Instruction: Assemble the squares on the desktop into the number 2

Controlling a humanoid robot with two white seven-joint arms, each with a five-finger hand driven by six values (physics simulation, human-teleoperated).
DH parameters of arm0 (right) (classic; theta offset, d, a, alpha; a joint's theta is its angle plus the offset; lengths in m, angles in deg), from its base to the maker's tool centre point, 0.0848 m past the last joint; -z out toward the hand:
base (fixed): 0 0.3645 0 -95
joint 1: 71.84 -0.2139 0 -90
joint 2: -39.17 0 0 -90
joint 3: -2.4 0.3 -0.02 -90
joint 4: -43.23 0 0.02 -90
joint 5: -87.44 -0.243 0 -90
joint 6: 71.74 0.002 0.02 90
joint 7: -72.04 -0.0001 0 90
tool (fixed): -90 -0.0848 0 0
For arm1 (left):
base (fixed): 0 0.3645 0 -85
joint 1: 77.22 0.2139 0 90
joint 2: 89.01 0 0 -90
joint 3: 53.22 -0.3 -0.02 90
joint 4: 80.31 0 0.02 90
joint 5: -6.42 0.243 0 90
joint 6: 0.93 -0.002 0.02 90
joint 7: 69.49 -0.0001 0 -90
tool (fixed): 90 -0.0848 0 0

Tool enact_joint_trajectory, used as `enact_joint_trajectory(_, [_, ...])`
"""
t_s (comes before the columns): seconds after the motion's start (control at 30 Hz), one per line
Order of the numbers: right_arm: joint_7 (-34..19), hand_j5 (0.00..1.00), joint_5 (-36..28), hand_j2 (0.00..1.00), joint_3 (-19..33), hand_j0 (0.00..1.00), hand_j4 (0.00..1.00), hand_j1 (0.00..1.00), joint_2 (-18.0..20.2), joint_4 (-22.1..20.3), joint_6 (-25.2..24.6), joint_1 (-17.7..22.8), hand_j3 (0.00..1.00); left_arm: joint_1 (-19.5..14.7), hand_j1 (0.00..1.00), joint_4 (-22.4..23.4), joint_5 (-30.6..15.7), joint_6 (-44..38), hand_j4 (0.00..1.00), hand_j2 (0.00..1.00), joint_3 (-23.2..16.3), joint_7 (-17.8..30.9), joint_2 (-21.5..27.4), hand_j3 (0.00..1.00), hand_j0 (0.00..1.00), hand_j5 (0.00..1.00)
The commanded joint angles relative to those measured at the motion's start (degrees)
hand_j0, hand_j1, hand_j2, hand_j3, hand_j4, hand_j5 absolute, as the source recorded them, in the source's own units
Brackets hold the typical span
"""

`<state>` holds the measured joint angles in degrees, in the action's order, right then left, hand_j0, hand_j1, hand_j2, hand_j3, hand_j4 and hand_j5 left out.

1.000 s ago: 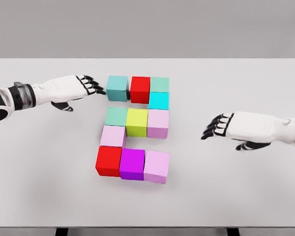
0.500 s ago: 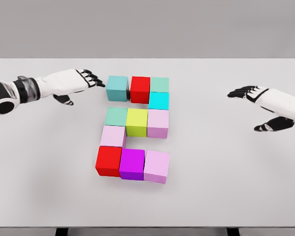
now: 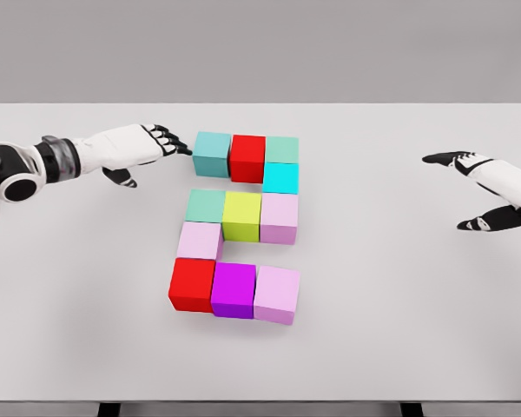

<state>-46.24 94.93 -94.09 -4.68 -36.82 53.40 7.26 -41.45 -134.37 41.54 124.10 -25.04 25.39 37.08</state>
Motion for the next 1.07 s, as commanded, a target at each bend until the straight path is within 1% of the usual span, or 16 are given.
enact_joint_trajectory(0.0, [-0.02, 1.0, -0.45, 1.0, 0.25, 1.0, 1.0, 1.0, 0.08, 0.34, -0.14, 0.0, 1.0, 0.0, 0.99, 0.09, -0.31, -0.03, 0.99, 0.99, 0.11, -0.05, -0.14, 0.99, 0.99, 0.99])
enact_joint_trajectory(0.1, [-0.02, 1.0, -0.45, 1.0, 0.42, 1.0, 1.0, 1.0, 0.08, 1.48, -0.14, 0.0, 1.0, 0.09, 0.99, -0.17, -0.31, -0.03, 0.99, 0.99, 0.11, 0.04, -0.23, 0.99, 0.99, 0.99])
enact_joint_trajectory(0.43, [-0.02, 1.0, -0.45, 1.0, 0.42, 1.0, 1.0, 1.0, 0.08, 1.48, -0.14, 0.0, 1.0, 0.26, 0.99, 0.09, -0.4, -0.03, 0.99, 0.99, 0.11, 0.04, -0.14, 0.99, 0.99, 0.99])
enact_joint_trajectory(0.53, [0.07, 1.0, -0.45, 1.0, 0.42, 1.0, 1.0, 1.0, 0.08, 1.39, -0.14, 0.0, 1.0, 0.26, 1.0, 0.18, -0.66, -0.03, 1.0, 1.0, 0.29, 0.04, 0.56, 1.0, 1.0, 1.0])
enact_joint_trajectory(0.6, [-0.02, 1.0, -0.45, 1.0, 0.42, 1.0, 1.0, 1.0, -0.01, 1.48, -0.14, 0.0, 1.0, -0.26, 1.0, 0.09, -1.1, -0.03, 1.0, 1.0, 0.46, -0.13, 2.84, 1.0, 1.0, 1.0])
enact_joint_trajectory(0.67, [-0.02, 1.0, -0.45, 1.0, 0.42, 1.0, 1.0, 1.0, -0.01, 1.48, -0.14, 0.09, 1.0, -0.26, 1.0, 0.09, -2.77, -0.03, 1.0, 1.0, 0.99, -0.14, 5.74, 1.0, 1.0, 1.0])
enact_joint_trajectory(0.8, [-0.02, 1.0, -0.45, 1.0, 0.42, 1.0, 1.0, 1.0, -0.01, 1.48, -0.14, 0.09, 1.0, 0.79, 1.0, 0.09, -3.57, -0.03, 1.0, 1.0, 5.12, -0.14, 11.54, 1.0, 1.0, 1.0])
enact_joint_trajectory(0.83, [-0.02, 1.0, -0.45, 1.0, 0.42, 1.0, 1.0, 1.0, 0.08, 1.48, -0.14, 0.18, 1.0, 1.14, 1.0, 0.0, -3.65, -0.03, 1.0, 1.0, 5.21, -0.14, 12.95, 1.0, 1.0, 1.0])
enact_joint_trajectory(0.9, [0.07, 1.0, -0.54, 1.0, 0.42, 1.0, 1.0, 1.0, 0.08, 1.39, -0.14, 0.44, 1.0, 1.32, 1.0, 0.18, -4.01, -0.03, 1.0, 1.0, 6.0, -0.14, 13.39, 1.0, 1.0, 1.0])
enact_joint_trajectory(1.0, [0.07, 1.0, -0.54, 1.0, 0.42, 1.0, 1.0, 1.0, 0.08, 1.39, -0.14, 0.44, 1.0, 1.23, 1.0, 0.53, -3.92, -0.03, 1.0, 1.0, 6.09, -0.14, 13.48, 1.0, 1.0, 1.0])
enact_joint_trajectory(1.03, [0.07, 1.0, -0.54, 1.0, 0.42, 1.0, 1.0, 1.0, 0.08, 1.48, -0.14, 0.44, 1.0, 1.23, 1.0, 1.93, -4.27, -0.03, 1.0, 1.0, 6.18, -0.22, 13.48, 1.0, 1.0, 1.0])
